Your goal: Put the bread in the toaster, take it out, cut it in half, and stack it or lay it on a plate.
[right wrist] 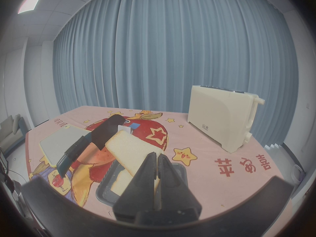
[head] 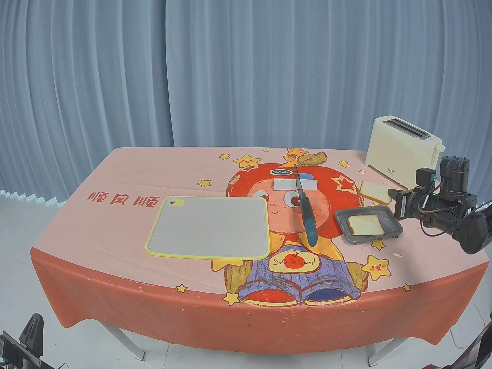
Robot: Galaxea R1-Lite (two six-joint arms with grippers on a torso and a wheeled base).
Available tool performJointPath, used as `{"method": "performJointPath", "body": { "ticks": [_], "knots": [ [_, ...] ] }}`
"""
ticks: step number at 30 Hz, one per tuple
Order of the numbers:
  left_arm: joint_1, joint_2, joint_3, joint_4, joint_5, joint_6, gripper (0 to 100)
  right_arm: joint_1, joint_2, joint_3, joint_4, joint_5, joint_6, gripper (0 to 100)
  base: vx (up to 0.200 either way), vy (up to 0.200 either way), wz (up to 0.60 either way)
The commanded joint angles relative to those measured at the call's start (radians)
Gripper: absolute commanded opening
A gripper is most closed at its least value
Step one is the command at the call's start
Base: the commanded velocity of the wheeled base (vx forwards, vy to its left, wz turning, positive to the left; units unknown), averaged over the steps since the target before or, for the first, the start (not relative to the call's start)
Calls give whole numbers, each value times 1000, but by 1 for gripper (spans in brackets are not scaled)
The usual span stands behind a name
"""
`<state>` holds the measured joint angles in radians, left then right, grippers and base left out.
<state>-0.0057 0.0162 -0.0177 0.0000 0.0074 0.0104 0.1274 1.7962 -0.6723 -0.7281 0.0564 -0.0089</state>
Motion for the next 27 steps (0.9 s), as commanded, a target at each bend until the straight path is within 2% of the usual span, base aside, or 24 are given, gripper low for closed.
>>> {"method": "performJointPath", "body": {
  "ticks": [1, 6, 14, 27],
  "knots": [
    [0, -2, 18, -2, 0, 0, 0, 0, 32, 0, -1, 0, -8, 0, 0, 0, 0],
    [0, -2, 18, -2, 0, 0, 0, 0, 54, 4, -1, 0, -14, 0, 0, 0, 0],
    [0, -2, 18, -2, 0, 0, 0, 0, 74, 34, -1, 0, -63, 0, 0, 0, 0],
    [0, -2, 18, 0, 0, 0, 0, 3, 88, 36, 1, 0, -60, 0, 0, 0, 0]
  ]
}}
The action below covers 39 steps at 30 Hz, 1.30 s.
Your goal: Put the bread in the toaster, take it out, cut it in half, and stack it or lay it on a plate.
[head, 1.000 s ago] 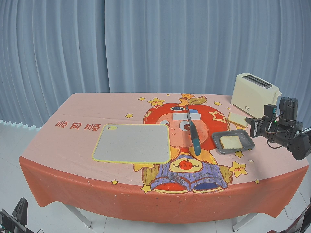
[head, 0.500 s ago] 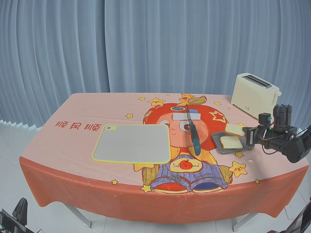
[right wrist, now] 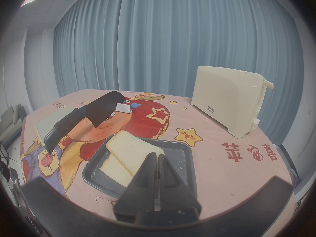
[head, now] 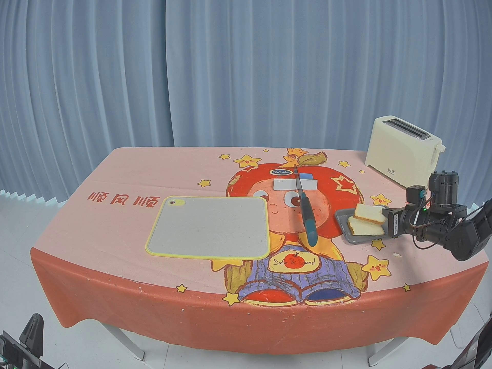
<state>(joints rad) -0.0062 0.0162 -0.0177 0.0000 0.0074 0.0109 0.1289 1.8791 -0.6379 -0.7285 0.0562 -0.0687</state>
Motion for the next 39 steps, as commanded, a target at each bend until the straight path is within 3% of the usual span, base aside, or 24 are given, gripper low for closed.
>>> {"method": "performJointPath", "body": {
  "ticks": [1, 39],
  "knots": [
    [0, -2, 18, -2, 0, 0, 0, 3, 5, 1, 0, 1, 0, 0, 0, 0, 0],
    [0, -2, 18, -2, 0, 1, 0, 11, 0, 29, 0, -10, 4, 0, 0, 0, 0]
  ]
}}
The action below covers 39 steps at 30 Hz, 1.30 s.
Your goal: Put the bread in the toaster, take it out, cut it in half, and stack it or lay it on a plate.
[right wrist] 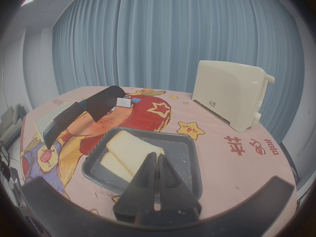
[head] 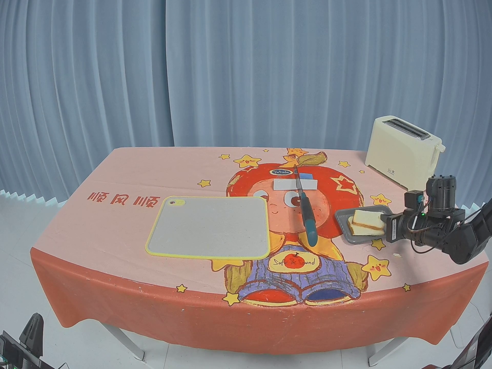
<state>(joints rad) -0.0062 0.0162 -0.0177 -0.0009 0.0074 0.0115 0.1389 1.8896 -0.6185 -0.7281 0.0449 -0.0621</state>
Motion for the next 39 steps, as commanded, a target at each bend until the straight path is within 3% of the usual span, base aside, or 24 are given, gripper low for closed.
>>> {"method": "performJointPath", "body": {
  "ticks": [1, 21, 22, 39],
  "knots": [
    [0, -2, 18, 1, 0, 1, 0, 2, -12, 11, -1, 1, -2, 0, 0, 0, 0],
    [0, -2, 18, -1, 0, 1, 0, 10, -32, 31, 1, 1, -7, 0, 0, 0, 0],
    [0, -2, 18, -1, 0, 1, 0, 11, -32, 31, 1, 1, -7, 100, 0, 0, 0],
    [0, -2, 18, -1, 0, 1, 0, 25, -89, 43, -1, 4, -5, 100, 0, 0, 0]
  ]
}}
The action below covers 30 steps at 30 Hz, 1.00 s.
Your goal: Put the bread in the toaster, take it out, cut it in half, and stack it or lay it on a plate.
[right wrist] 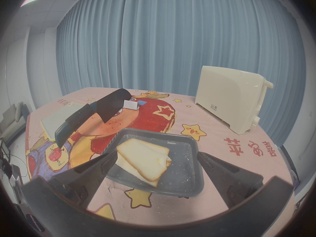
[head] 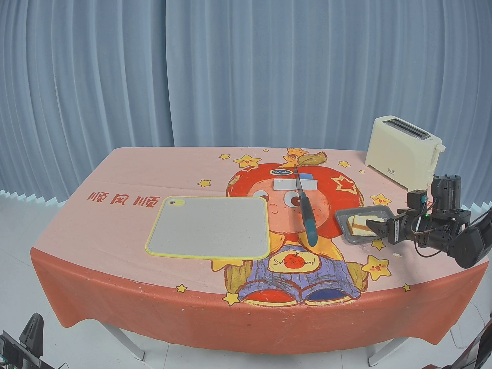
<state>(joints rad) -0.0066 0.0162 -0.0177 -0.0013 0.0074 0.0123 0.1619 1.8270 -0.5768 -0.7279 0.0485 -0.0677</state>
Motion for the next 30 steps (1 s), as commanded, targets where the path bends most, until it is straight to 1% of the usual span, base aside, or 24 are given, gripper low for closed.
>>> {"method": "performJointPath", "body": {
  "ticks": [1, 6, 15, 23, 30],
  "knots": [
    [0, -2, 18, 0, 0, 0, 0, 4, -31, 2, -1, 1, 0, 100, 0, 0, 0],
    [0, -2, 18, 0, 0, 0, 0, 24, -61, 11, -2, 1, 2, 100, 0, 0, 0],
    [0, -2, 18, 0, 0, 0, 0, 27, -126, 20, -2, 1, 0, 100, 0, 0, 0],
    [0, -2, 18, 0, 0, 0, 0, 53, -183, 29, -2, 2, 2, 100, 0, 0, 0],
    [0, -1, 18, 0, 0, 0, 0, 53, -198, 28, -2, -4, 0, 100, 0, 0, 0]
  ]
}}
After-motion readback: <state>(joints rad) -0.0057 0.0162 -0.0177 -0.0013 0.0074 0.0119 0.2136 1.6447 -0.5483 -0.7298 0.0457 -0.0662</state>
